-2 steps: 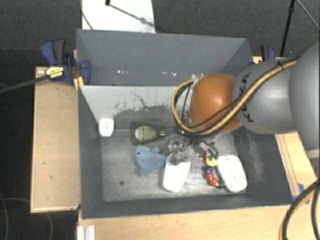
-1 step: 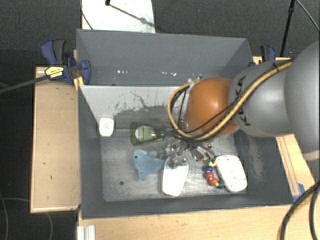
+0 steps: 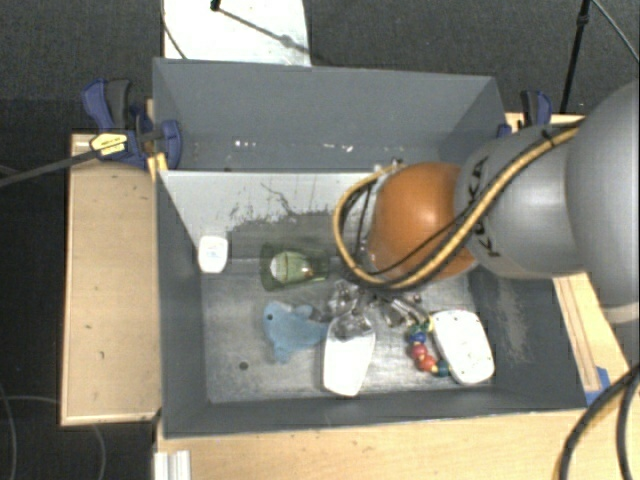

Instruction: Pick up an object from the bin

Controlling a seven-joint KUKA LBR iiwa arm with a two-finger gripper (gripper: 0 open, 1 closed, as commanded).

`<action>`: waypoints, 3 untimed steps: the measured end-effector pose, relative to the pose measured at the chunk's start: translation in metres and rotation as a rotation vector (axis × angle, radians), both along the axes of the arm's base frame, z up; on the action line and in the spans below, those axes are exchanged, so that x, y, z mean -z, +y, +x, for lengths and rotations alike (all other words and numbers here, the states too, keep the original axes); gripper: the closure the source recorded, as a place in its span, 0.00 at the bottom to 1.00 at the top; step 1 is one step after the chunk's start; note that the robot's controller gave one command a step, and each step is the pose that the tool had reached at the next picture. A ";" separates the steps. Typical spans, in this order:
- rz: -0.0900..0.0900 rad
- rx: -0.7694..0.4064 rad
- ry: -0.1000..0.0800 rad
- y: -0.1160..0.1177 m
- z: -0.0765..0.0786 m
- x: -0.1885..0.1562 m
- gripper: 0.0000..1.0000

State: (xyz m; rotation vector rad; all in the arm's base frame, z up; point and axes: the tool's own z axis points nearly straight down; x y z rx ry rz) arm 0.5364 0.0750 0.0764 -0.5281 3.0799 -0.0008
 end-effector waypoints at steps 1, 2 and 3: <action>0.000 -0.003 0.012 0.038 -0.017 -0.009 0.00; 0.000 0.000 0.010 0.038 -0.016 -0.010 1.00; 0.000 0.001 0.010 0.038 -0.016 -0.010 1.00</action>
Offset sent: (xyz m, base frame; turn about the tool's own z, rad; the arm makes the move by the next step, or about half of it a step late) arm 0.0000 0.0000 0.0000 0.0000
